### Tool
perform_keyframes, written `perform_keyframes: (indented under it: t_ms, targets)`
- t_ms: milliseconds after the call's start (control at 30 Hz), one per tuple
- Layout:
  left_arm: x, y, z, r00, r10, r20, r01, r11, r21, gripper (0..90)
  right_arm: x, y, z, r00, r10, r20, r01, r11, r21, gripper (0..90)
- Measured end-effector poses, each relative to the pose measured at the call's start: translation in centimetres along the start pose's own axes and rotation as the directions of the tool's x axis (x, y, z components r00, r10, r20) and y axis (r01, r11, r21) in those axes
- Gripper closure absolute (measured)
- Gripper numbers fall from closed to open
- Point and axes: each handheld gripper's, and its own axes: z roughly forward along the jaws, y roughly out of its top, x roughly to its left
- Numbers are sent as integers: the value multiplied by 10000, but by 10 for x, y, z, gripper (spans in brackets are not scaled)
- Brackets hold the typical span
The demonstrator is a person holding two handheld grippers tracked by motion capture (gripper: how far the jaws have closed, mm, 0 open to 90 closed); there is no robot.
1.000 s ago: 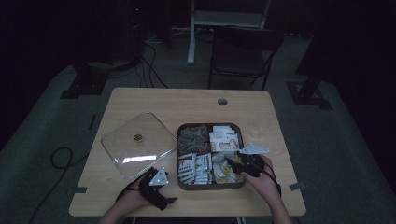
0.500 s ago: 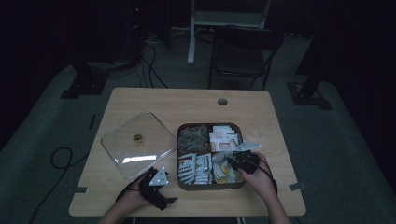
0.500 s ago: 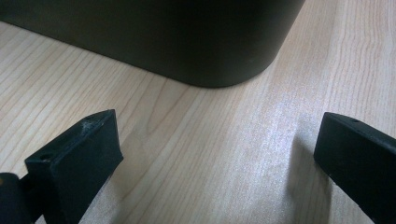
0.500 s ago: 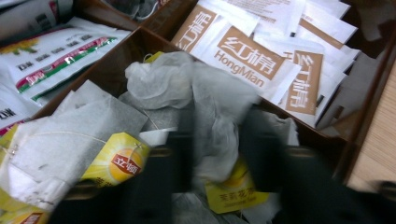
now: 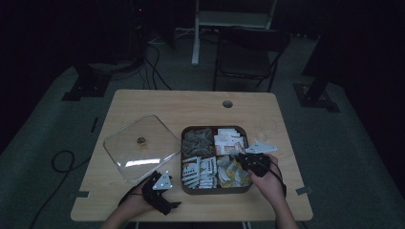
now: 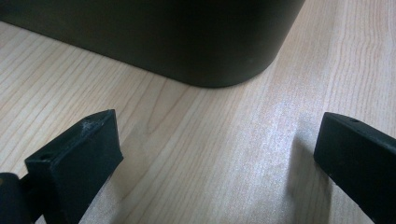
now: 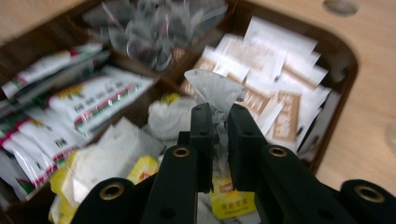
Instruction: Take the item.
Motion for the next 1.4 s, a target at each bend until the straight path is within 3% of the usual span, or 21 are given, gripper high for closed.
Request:
perform_keyframes:
  t_ms: [433,867,1033,1300,1400]
  targets:
    - [0,0,0,10000,-6,-1,6,10000,-3,11,-17,19,-26,9985,536,-99,-545,9896,-1334,819]
    - [0,0,0,10000,-28,-8,28,10000,-36,11,-42,35,-40,9945,1038,105,-994,9737,-2048,819]
    - [0,0,0,10000,-26,-8,26,10000,-34,11,-62,43,-51,9915,1201,495,-1039,9620,-2527,819]
    - [0,0,0,10000,-13,6,13,10000,-4,11,-83,49,-58,9854,1549,704,-1285,9488,-2885,819]
    - [0,0,0,10000,-14,6,14,10000,-4,11,-99,53,-57,9777,1822,1040,-1454,9458,-2905,818]
